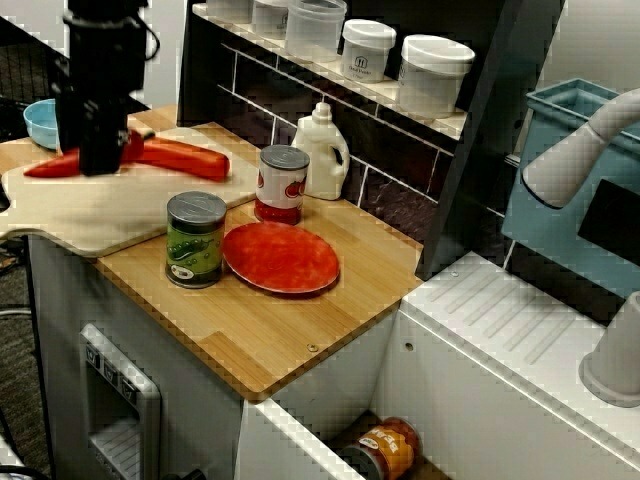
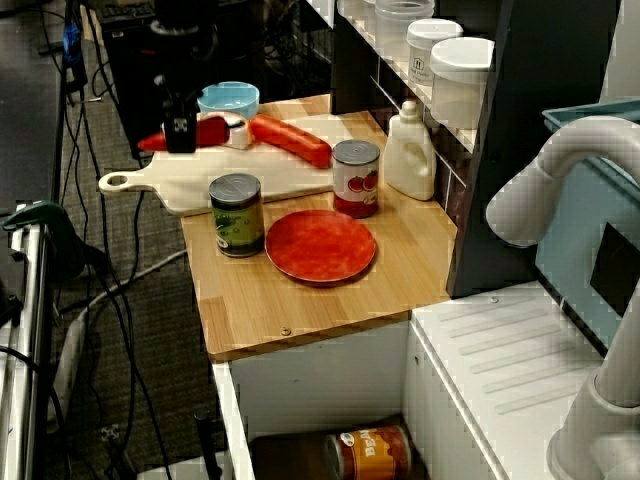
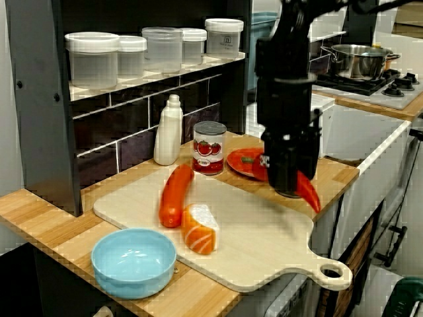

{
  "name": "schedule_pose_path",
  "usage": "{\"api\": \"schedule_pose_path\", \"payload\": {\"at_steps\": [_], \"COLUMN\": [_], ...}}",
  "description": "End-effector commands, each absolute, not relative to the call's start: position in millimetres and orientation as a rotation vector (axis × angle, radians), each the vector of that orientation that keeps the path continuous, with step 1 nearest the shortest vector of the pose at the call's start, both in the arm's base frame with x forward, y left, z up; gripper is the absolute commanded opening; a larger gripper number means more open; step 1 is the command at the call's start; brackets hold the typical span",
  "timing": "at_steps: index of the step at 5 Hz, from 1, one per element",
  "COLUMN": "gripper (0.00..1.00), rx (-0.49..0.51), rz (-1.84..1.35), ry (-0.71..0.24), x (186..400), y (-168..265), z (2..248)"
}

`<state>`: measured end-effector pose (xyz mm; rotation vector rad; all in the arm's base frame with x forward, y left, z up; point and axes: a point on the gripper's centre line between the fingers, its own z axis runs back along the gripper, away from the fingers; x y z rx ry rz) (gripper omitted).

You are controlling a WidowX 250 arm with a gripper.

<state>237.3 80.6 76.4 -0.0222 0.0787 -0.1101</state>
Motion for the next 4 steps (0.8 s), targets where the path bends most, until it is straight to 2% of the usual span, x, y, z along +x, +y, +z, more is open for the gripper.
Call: {"api": "schedule_pose_path", "payload": {"at_steps": [1,4], "gripper": [0.0,0.0], "rx": [0.004,0.046], "rz": [-0.123,-0.152], "ry": [0.063,0.101], "x": [240,233], "y": [81,76], "z": [74,52]}}
